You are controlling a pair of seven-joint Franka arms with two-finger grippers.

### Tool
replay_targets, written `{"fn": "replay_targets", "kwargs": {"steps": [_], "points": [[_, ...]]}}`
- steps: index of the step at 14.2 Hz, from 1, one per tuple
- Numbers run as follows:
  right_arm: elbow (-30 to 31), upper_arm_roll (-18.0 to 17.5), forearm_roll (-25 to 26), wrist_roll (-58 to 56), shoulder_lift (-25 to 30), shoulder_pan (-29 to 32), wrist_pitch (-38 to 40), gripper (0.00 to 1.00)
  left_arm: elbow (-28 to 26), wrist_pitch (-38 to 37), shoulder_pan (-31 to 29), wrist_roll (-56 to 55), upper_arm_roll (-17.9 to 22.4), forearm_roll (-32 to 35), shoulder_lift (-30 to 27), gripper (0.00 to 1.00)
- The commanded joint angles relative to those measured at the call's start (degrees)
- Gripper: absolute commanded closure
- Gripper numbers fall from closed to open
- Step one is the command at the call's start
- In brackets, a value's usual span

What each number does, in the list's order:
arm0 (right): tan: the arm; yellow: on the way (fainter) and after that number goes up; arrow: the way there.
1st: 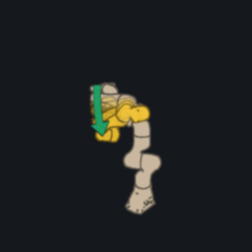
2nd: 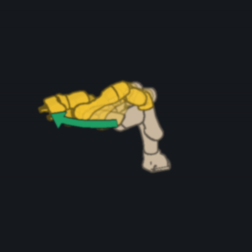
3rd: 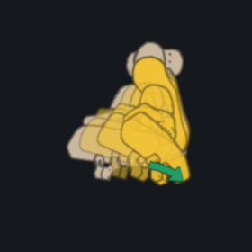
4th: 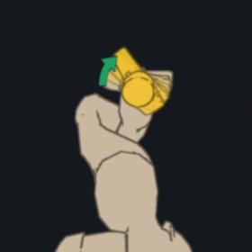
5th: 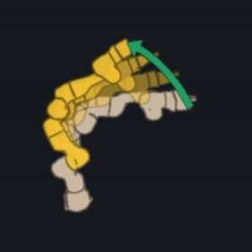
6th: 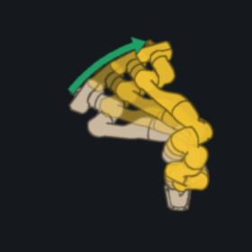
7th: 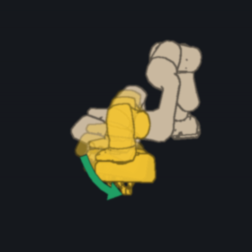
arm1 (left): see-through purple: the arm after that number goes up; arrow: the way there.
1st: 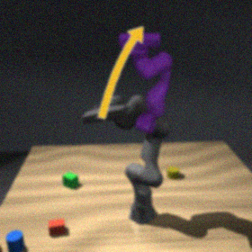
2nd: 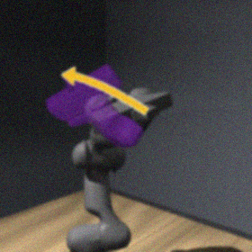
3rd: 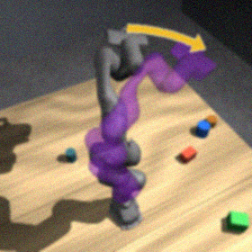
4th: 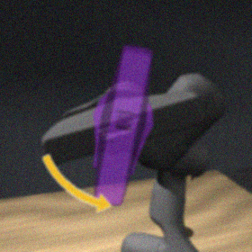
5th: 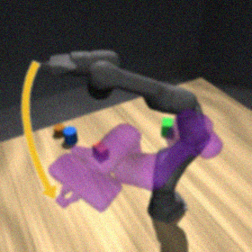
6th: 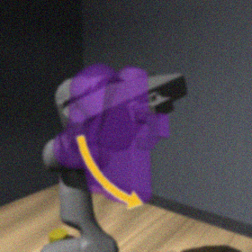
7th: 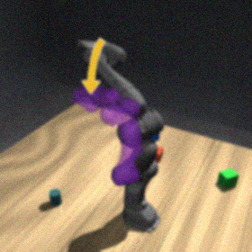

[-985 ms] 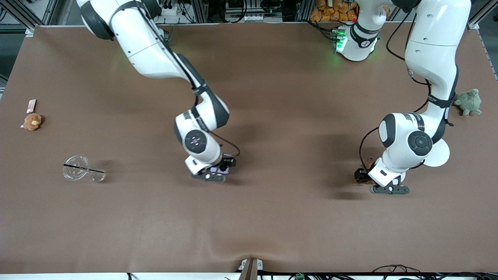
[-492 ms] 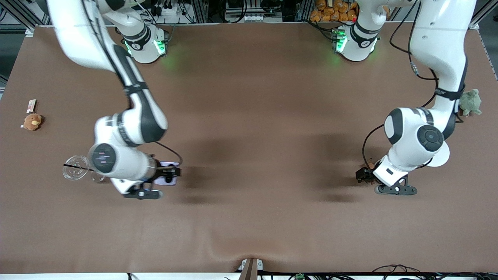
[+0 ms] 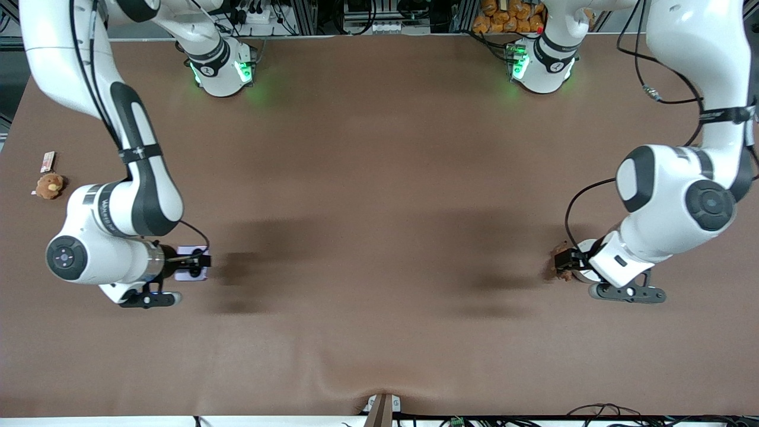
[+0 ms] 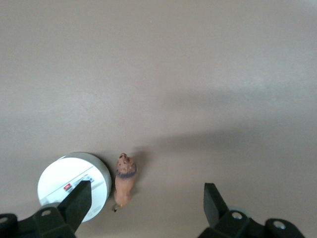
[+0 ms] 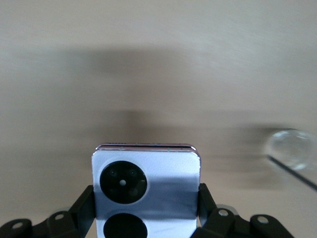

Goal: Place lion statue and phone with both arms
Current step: 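Release the lion with the left gripper while the right gripper carries the phone, then set the phone beside the glass cup while the left gripper withdraws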

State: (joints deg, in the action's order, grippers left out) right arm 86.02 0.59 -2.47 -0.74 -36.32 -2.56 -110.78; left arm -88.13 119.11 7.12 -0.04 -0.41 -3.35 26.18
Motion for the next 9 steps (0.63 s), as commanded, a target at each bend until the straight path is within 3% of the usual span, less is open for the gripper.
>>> {"fn": "replay_targets", "kwargs": {"steps": [1, 4, 7, 9], "points": [[0.29, -1.12, 3.78, -0.14, -2.43, 1.76, -0.67, 0.78, 3.58, -6.25, -0.52, -0.22, 0.06, 1.15, -2.44, 0.0], [0.81, -1.12, 4.14, -0.14, -3.85, 1.86, -1.2, 0.71, 4.1, -10.03, -0.52, -0.22, 0.15, 3.43, -7.01, 0.0], [1.08, -1.12, 4.76, -0.14, -5.42, 2.12, -1.46, 0.69, 4.37, -12.93, -1.05, -0.05, 0.67, 3.61, -10.35, 0.0], [1.87, -1.12, 4.93, -0.14, -5.52, 2.3, -1.72, 0.6, 4.46, -13.9, -1.05, 2.05, 3.3, 4.13, -11.58, 0.0]]}}
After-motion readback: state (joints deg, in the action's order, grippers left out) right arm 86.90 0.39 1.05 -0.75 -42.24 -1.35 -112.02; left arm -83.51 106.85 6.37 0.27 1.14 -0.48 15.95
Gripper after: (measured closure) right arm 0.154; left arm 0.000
